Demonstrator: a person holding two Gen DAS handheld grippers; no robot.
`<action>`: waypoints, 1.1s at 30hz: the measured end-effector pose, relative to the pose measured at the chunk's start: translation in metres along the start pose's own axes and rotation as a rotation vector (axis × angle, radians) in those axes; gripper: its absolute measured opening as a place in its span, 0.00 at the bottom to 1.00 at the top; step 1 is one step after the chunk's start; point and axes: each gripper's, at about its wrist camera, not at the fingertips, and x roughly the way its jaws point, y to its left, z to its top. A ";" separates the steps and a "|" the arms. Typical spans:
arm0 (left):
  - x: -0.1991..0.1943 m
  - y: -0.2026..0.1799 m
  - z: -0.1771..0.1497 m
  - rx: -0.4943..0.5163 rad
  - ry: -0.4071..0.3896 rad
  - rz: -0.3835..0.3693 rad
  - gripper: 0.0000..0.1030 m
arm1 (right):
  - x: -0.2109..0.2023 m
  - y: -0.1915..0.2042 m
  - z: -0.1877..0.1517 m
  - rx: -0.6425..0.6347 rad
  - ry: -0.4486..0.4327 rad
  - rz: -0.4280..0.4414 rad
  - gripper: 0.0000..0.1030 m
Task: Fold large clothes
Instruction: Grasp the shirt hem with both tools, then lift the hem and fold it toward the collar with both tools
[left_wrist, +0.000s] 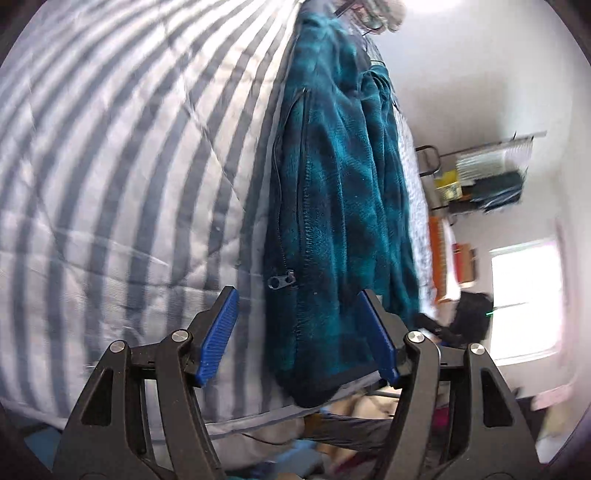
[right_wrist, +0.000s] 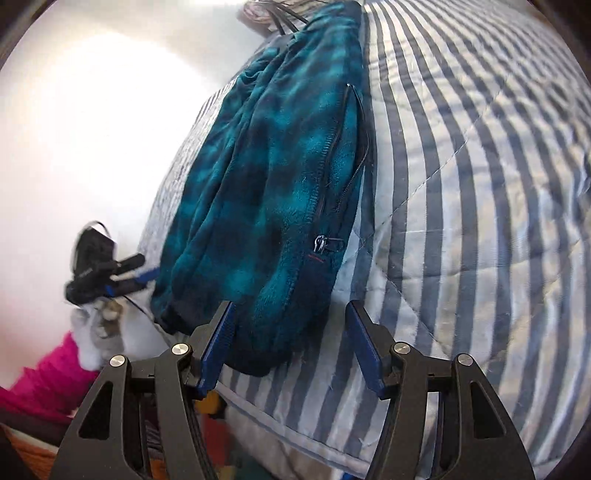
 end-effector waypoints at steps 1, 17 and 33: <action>0.004 0.002 0.001 -0.015 0.013 -0.019 0.66 | 0.001 -0.003 0.001 0.014 0.002 0.025 0.59; 0.055 -0.029 -0.015 0.067 0.139 -0.028 0.18 | 0.057 0.016 0.010 -0.025 0.129 0.181 0.19; 0.011 -0.103 0.028 0.091 -0.035 -0.186 0.15 | -0.010 0.041 0.046 -0.037 -0.071 0.333 0.12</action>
